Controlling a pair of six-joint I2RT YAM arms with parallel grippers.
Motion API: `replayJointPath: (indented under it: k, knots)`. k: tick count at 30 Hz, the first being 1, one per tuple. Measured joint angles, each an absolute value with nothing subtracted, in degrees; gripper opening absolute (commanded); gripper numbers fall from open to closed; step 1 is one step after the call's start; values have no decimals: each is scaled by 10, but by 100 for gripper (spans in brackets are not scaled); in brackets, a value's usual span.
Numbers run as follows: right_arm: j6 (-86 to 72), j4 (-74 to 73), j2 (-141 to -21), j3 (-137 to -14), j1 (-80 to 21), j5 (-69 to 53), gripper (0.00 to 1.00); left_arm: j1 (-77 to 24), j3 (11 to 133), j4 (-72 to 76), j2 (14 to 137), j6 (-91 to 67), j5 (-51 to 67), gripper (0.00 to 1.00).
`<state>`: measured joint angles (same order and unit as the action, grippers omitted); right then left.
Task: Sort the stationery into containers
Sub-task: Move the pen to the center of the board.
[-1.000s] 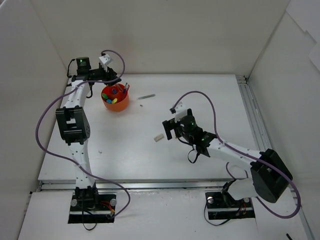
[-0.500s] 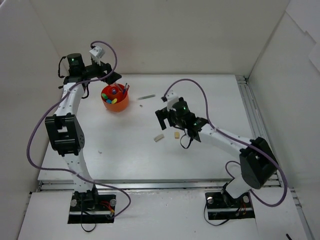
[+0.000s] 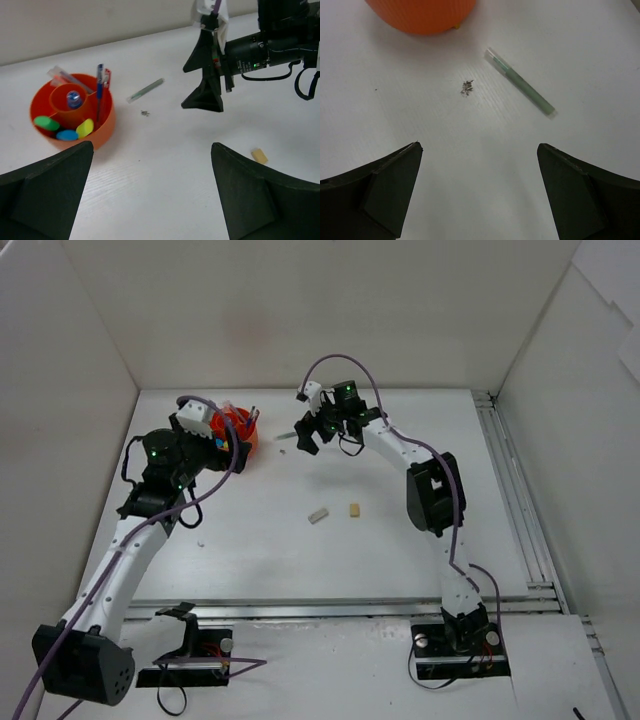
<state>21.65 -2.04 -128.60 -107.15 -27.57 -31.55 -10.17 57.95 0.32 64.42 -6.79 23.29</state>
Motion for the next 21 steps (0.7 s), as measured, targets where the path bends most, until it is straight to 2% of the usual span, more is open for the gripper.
replayJointPath:
  k: [5, 11, 15, 21]
  knots:
    - [223, -41, -1427, -1244, -249, -367, 98, -100, 550, -28, 579, -90, 139, 100]
    - [201, -65, -1536, -1391, -254, -365, 98, -105, 509, -39, 512, -95, 96, 100]
    - [165, -42, -1548, -1413, -262, -348, 98, -105, 501, -42, 493, -96, 75, 100]
    - [10, 123, -1565, -1399, -270, -316, 98, -105, 501, -46, 488, -96, 41, 100]
